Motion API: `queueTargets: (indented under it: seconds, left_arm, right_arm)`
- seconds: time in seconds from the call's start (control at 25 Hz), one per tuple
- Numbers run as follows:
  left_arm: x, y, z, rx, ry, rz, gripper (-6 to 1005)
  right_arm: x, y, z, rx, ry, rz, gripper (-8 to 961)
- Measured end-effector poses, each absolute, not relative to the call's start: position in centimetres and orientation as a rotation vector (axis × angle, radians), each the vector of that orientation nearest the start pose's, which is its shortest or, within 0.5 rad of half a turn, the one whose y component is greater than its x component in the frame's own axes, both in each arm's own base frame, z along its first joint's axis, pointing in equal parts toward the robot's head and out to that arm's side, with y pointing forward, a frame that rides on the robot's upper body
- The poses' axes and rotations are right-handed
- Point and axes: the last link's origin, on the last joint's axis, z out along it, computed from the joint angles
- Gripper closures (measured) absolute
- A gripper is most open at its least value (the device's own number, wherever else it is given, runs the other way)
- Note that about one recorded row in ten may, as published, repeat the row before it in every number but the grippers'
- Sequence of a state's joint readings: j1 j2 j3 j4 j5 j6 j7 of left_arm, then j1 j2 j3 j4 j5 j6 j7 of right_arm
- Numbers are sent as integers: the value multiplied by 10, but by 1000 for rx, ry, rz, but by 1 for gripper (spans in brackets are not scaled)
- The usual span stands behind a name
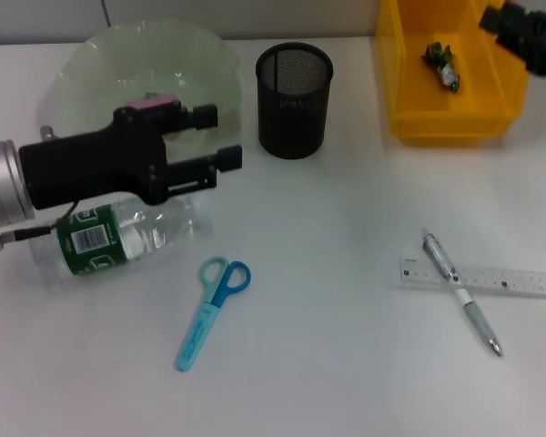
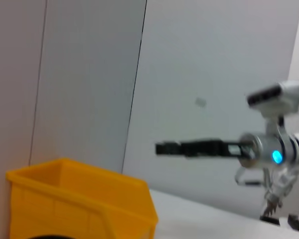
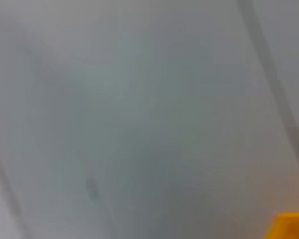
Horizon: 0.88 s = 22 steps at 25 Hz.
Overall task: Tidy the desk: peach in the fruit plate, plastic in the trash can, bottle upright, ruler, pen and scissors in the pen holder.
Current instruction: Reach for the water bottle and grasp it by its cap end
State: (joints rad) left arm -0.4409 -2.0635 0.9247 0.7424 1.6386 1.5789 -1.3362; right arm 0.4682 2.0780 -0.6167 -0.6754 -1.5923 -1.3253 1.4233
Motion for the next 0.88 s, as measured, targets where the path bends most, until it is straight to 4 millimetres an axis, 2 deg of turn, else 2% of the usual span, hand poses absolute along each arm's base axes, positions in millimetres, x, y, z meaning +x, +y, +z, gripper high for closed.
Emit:
queueTargets:
  seconds: [0.12, 0.4, 0.44, 0.52, 0.76, 0.88]
  left_arm:
    - [-232, 328, 21, -2675, -422, -922, 326]
    - [-214, 349, 29, -2795, -541, -593, 326]
    - [-211, 351, 29, -2808, -539, -547, 326]
    - [-205, 354, 26, -2836, -540, -435, 326]
    - [-188, 365, 10, -2906, -554, -12, 329]
    - [-182, 367, 3, -2913, -544, 127, 333]
  right_arm:
    - [281, 348, 49, -2163, 758, 1064, 511]
    - [292, 322, 26, -2192, 841, 1131, 448]
    - [292, 320, 24, -2194, 850, 1140, 399]
    - [293, 316, 20, -2193, 870, 1159, 302]
    - [292, 312, 14, -2201, 890, 1181, 303]
    - [290, 312, 8, -2207, 892, 1191, 303]
